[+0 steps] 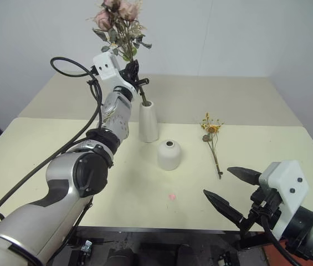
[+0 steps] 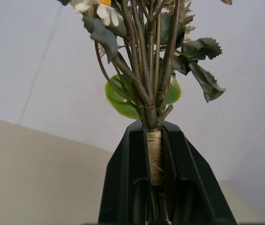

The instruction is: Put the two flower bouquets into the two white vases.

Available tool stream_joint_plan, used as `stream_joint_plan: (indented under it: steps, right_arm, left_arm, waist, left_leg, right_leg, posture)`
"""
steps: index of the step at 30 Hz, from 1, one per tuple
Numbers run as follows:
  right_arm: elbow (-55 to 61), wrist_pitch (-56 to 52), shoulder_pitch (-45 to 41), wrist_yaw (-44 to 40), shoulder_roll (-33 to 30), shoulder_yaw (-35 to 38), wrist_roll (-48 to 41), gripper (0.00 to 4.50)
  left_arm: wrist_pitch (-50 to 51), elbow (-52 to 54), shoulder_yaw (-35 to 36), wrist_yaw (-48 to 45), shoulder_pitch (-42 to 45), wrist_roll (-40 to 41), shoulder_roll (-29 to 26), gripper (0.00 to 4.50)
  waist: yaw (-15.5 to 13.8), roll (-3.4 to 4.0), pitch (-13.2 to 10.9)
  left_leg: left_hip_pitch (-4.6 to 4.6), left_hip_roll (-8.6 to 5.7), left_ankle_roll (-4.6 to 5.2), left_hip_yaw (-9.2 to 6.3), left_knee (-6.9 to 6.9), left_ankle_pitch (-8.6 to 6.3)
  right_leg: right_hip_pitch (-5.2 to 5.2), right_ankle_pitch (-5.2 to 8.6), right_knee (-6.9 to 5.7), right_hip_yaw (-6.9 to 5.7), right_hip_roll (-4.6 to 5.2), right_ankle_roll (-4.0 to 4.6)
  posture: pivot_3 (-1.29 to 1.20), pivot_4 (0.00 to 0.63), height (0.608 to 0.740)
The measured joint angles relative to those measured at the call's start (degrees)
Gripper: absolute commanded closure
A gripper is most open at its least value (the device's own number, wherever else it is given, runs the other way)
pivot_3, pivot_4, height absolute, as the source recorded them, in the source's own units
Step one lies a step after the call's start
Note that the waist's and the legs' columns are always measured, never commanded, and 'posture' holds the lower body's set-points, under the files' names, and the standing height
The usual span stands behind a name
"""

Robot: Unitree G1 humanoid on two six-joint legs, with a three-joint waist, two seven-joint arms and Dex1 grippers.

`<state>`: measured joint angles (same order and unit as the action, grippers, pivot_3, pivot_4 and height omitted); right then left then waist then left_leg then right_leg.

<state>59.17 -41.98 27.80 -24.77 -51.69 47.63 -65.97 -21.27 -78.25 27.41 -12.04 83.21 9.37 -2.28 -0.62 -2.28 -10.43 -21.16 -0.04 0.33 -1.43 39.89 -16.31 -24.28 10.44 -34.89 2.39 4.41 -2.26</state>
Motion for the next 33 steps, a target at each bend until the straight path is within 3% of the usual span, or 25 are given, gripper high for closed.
stream_joint_plan:
  steps: [8, 19, 22, 33]
  right_arm:
    - [0.0, 0.5, 0.2, 0.0, 0.3, -1.3, 1.4, 0.0]
    - [-2.1, 0.8, -2.0, -1.5, 0.3, -4.2, 4.6, 0.0]
    - [-3.0, 0.8, -2.7, -2.3, 0.3, -4.9, 5.5, 0.0]
    - [-6.7, 1.0, -6.5, -4.8, 0.4, -8.8, 9.2, 0.0]
  left_arm:
    - [-1.8, 0.0, -4.0, 0.2, 0.0, -4.9, 0.0, 4.4]
    - [-5.6, 0.0, -4.8, -4.5, -1.3, -5.3, 0.5, 0.89]
    - [-7.3, 0.0, -3.3, -9.4, -2.2, -2.9, 0.8, 0.01]
    - [-7.3, 1.8, 1.9, -28.0, -6.2, 7.0, 0.6, 0.01]
  waist:
    - [0.0, 0.0, 0.0]
    - [0.0, 0.0, 0.0]
    - [0.0, 0.0, 0.0]
    - [0.4, 0.01, 0.0]
  left_leg:
    - [0.0, 0.0, 0.0, 0.0, 0.0, 0.0]
    - [0.01, 0.0, 0.0, 0.0, 0.0, 0.0]
    - [0.01, 0.0, 0.0, 0.01, 0.0, 0.0]
    - [0.03, 0.01, 0.01, 0.0, 0.01, 0.0]
  right_leg:
    - [0.0, 0.0, 0.0, 0.01, 0.0, -0.01]
    - [0.0, 0.0, -0.01, 0.01, 0.0, -0.01]
    - [0.01, 0.0, -0.01, 0.01, 0.0, -0.01]
    - [0.01, 0.0, -0.05, 0.03, -0.01, 0.0]
  posture:
    - [0.0, 0.15, 0.74]
    - [0.0, 0.15, 0.74]
    - [0.0, 0.15, 0.74]
    - [0.0, 0.15, 0.74]
